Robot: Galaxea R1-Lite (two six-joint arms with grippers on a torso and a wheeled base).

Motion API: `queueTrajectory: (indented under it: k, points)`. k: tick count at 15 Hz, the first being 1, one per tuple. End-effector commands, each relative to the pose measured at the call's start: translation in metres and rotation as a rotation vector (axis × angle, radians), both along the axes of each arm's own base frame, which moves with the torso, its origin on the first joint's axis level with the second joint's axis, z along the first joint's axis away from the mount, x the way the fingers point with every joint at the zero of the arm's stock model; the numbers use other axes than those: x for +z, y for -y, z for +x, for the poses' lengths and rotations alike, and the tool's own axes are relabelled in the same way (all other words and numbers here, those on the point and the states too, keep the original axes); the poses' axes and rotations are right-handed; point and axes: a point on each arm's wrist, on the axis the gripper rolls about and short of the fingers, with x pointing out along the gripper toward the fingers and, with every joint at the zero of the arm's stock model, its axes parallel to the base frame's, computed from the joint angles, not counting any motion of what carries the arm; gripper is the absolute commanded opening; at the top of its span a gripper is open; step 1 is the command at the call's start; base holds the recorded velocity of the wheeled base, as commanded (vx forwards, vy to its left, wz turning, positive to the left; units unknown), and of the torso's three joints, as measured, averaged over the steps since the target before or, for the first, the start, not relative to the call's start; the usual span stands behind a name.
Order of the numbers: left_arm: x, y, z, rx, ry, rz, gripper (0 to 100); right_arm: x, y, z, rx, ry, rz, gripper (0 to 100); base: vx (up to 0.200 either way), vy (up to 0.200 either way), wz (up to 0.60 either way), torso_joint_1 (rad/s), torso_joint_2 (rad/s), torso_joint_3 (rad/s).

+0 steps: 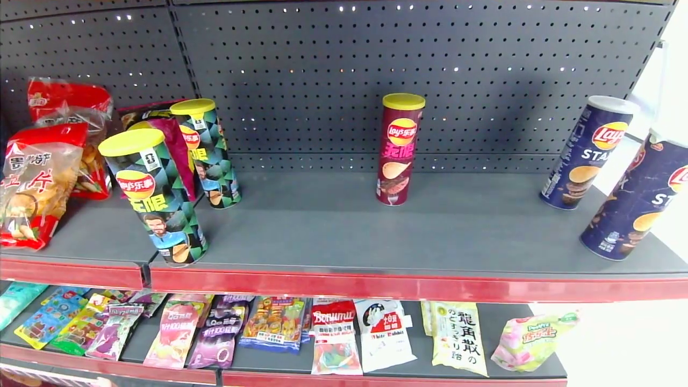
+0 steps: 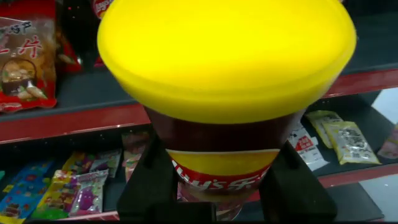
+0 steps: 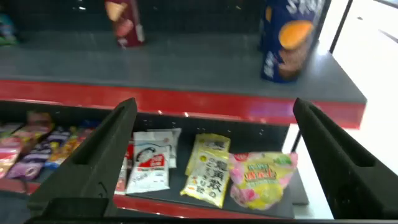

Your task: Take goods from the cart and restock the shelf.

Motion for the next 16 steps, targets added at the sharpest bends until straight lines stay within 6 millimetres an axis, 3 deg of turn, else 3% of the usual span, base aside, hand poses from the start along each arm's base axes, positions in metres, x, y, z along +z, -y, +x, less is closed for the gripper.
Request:
queueTrajectory:
  k: [1, 4, 5, 6, 7, 9, 10, 12, 16]
  points:
    - [-0.003, 0.0, 0.002, -0.006, -0.018, -0.001, 0, 0.053, -0.006, 0.058, 0.148, -0.165, -0.116, 100, 0.0, 0.0, 0.0, 0.0, 0.0, 0.0]
    - [0.003, 0.001, 0.012, -0.014, -0.065, -0.005, 0, 0.072, -0.019, 0.101, 0.276, -0.25, -0.179, 100, 0.0, 0.0, 0.0, 0.0, 0.0, 0.0]
    - [0.013, 0.001, 0.015, -0.004, -0.074, -0.048, 0, 0.081, -0.037, 0.122, 0.399, -0.283, -0.189, 100, 0.0, 0.0, 0.0, 0.0, 0.0, 0.0]
    - [0.014, 0.001, 0.017, -0.004, -0.084, -0.048, 0, 0.086, -0.045, 0.134, 0.433, -0.297, -0.183, 100, 0.0, 0.0, 0.0, 0.0, 0.0, 0.0]
    - [0.016, 0.001, 0.021, -0.003, -0.099, -0.045, 0, 0.095, -0.062, 0.158, 0.481, -0.304, -0.158, 100, 0.0, 0.0, 0.0, 0.0, 0.0, 0.0]
    - [0.024, 0.002, 0.025, -0.002, -0.105, -0.045, 0, 0.094, -0.086, 0.195, 0.509, -0.291, -0.124, 100, 0.0, 0.0, 0.0, 0.0, 0.0, 0.0]
    - [0.031, 0.002, 0.028, 0.0, -0.107, -0.045, 0, 0.087, -0.1, 0.224, 0.509, -0.26, -0.097, 100, 0.0, 0.0, 0.0, 0.0, 0.0, 0.0]
    - [0.033, 0.002, 0.03, 0.0, -0.115, -0.045, 0, 0.072, -0.113, 0.253, 0.511, -0.271, -0.094, 100, 0.0, 0.0, 0.0, 0.0, 0.0, 0.0]
    - [0.033, 0.002, 0.032, 0.002, -0.122, -0.032, 0, 0.082, -0.142, 0.304, 0.521, -0.202, -0.082, 100, 0.0, 0.0, 0.0, 0.0, 0.0, 0.0]
